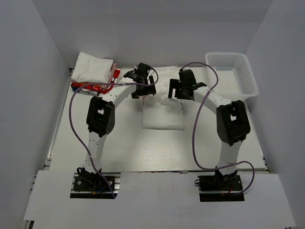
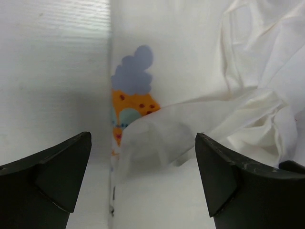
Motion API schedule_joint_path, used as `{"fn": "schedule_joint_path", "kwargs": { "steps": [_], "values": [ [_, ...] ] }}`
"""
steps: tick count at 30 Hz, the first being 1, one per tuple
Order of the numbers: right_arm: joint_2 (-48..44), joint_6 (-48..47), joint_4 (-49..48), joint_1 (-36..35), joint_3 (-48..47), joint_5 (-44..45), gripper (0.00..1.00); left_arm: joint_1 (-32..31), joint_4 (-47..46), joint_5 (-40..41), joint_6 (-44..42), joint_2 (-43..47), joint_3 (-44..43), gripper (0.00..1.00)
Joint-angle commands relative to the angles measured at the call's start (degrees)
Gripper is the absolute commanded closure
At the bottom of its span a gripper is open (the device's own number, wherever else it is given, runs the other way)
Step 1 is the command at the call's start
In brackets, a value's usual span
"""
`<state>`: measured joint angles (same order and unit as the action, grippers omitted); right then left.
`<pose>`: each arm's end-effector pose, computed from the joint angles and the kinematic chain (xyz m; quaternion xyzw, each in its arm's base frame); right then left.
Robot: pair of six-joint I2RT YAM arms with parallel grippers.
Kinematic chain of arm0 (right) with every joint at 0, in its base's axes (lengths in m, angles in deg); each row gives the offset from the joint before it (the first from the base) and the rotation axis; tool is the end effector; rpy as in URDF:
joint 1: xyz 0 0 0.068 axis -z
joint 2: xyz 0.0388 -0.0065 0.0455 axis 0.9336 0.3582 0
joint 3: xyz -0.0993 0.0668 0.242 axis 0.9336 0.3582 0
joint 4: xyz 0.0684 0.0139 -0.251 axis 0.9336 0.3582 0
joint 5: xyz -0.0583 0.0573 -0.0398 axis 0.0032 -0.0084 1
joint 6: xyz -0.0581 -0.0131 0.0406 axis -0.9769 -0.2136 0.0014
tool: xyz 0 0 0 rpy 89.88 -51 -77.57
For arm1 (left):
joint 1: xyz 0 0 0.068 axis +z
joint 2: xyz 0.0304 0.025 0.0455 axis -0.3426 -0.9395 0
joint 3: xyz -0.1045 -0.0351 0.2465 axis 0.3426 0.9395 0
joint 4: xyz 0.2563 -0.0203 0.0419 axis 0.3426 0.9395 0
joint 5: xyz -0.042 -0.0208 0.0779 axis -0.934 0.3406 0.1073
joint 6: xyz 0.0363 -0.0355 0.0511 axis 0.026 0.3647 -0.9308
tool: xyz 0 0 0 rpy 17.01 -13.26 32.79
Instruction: Fold and stack the t-shirts
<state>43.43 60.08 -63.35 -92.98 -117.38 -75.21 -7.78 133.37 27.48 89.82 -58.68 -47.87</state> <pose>0.4199 0.1797 0.2069 0.0022 0.9167 0.1082 0.3845 0.4481 -0.2284 0.1942 -0.0665 0.9628 -0.0811 0.2491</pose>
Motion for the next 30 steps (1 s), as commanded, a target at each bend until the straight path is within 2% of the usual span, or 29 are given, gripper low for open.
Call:
{"fn": "schedule_joint_path", "kwargs": {
  "steps": [1, 2, 5, 9, 11, 14, 15, 18, 19, 22, 24, 28, 29, 30],
  "values": [
    [-6.7, -2.7, -6.0, -0.6, 5.0, -11.4, 0.1, 0.6, 0.5, 5.1, 0.2, 11.7, 4.5, 0.0],
    [-8.6, -2.7, -9.3, -0.5, 10.0, -13.5, 0.1, 0.6, 0.5, 6.3, 0.9, 14.0, 9.0, 0.0],
    [-10.3, -2.7, -13.3, -1.8, 13.9, -19.1, 0.1, 1.1, -0.8, 10.3, 3.2, 23.7, 18.9, 0.0],
    [-5.9, -2.3, -13.1, -2.3, 10.9, -19.5, 0.1, 1.1, -2.2, 12.3, 4.3, 34.5, 30.5, 0.0],
    [-2.6, -2.1, -12.6, -2.5, 8.7, -19.6, 0.1, 1.1, -2.2, 12.3, 4.3, 37.5, 32.9, 0.0],
    [4.4, -2.5, -12.6, -2.3, 0.8, -18.0, 0.1, 1.1, -0.9, 12.3, 4.3, 40.9, 34.9, 0.0],
    [9.6, -2.6, -11.5, -2.4, -4.2, -17.7, 0.1, 1.1, -0.2, 12.3, 4.3, 40.9, 34.9, 0.0],
    [14.6, -3.8, -8.9, -2.2, -19.3, -13.1, 0.1, 1.1, 1.1, 12.3, 4.3, 42.2, 36.0, 0.0],
    [19.4, -5.6, -4.7, -2.2, -29.9, -10.1, 0.1, 1.1, 1.1, 11.7, 4.3, 42.2, 36.0, 0.0],
    [22.5, -7.2, -0.8, -2.1, -38.3, -7.3, 0.1, 1.1, -1.0, 8.8, 3.8, 42.7, 37.4, 0.0],
    [20.1, -8.2, -2.1, -2.1, -36.6, -7.0, 0.1, 1.1, -1.9, 6.6, 3.8, 42.1, 38.0, 0.0],
    [10.3, -8.3, -5.0, -2.0, -20.3, -6.7, 0.1, 0.0, -4.4, 2.7, 1.7, 38.6, 38.5, 0.0],
    [3.8, -7.4, -6.0, -1.8, -14.5, -6.4, 0.1, -0.7, -5.2, -1.1, 1.2, 36.9, 38.5, 0.0],
    [1.7, -6.1, -6.2, -1.8, -7.5, -4.0, 0.1, -0.7, -5.9, -3.7, -0.5, 36.1, 39.2, 0.0]
  ]
}}
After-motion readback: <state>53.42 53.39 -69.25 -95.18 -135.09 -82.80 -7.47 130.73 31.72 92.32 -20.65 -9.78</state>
